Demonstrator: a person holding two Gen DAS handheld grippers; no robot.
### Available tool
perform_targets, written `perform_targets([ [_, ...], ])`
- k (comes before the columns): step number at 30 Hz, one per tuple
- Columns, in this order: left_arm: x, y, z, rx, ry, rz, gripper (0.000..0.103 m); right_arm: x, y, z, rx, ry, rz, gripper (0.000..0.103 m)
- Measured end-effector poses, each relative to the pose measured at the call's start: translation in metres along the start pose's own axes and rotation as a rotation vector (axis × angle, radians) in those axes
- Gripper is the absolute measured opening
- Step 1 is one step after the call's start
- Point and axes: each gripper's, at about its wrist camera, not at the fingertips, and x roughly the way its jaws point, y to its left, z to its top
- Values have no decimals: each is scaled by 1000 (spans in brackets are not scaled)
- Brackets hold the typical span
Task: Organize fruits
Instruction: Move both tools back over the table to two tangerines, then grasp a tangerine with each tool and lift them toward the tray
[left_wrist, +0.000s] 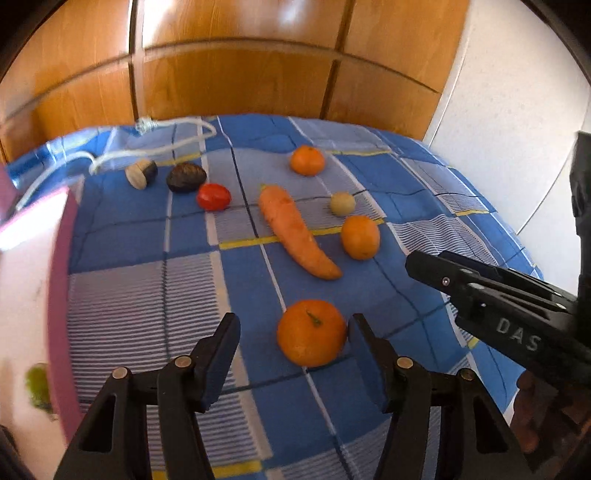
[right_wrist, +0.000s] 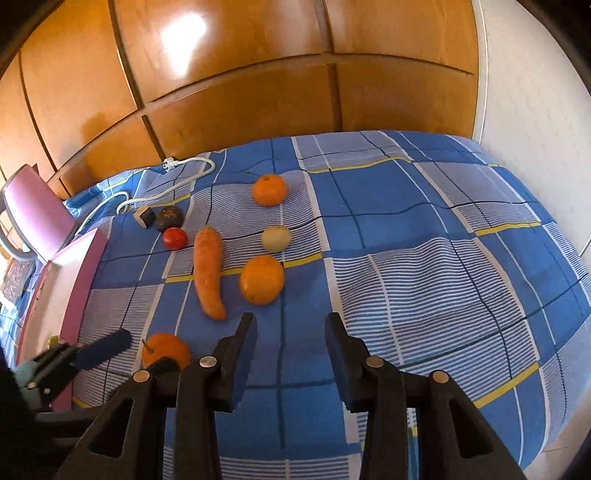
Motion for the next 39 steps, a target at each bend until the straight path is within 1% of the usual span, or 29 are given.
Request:
perform_targets([
  [1,4,0,0,-8,4,-14,49,3,0,2,3,4,7,39],
  [2,7,1,0,-11,10,-23,44,5,0,3,4,6,11,39],
  [3,8,1,-1,-13,10,-26,40,7,0,5,4,7,15,39],
  [5,6,2,-2,-10,0,-30,39,14,1,9,10,11,36,39],
  [7,1,6,-4,-17,-22,-8,39,21,3,13,14,17,51,40],
  [8,-3,8,-6,-24,-34,2,39,26,4,16,17,18,59,44],
  [11,-11,19,-10,-55,-69,66,39,38,8,22,24,19,73,45],
  [13,-9,28,-13,-76,-78,101,39,47,12,26,17,18,62,45],
  [15,-8,33,-16,-94,-91,96,40,55,15,27,11,30,54,45],
  [16,-8,33,-16,-93,-93,105,40,60,16,27,5,37,50,45],
  [17,-7,33,-16,-92,-95,110,40,62,17,27,1,40,45,42],
  [18,-6,33,-16,-93,-94,116,40,64,18,26,-5,41,37,37],
  [20,0,34,-17,-95,-84,120,40,65,20,25,-32,30,12,35],
  [26,1,36,-16,-104,-91,119,40,68,17,23,-19,25,18,35],
  [28,1,36,-15,-105,-92,115,40,69,19,24,-28,32,15,39],
  [30,1,37,-15,-111,-98,112,40,70,22,23,-45,33,29,51],
  [31,1,36,-15,-108,-102,117,40,71,26,23,-62,36,26,52],
  [34,-1,33,-16,-95,-101,132,40,72,36,22,-111,40,-27,52],
  [37,-5,32,-18,-95,-90,133,40,71,33,22,-100,35,-19,52],
  [38,-7,32,-18,-97,-87,126,40,70,32,22,-96,34,-22,47],
  [39,-9,33,-19,-101,-81,117,40,69,30,22,-89,29,-37,39],
])
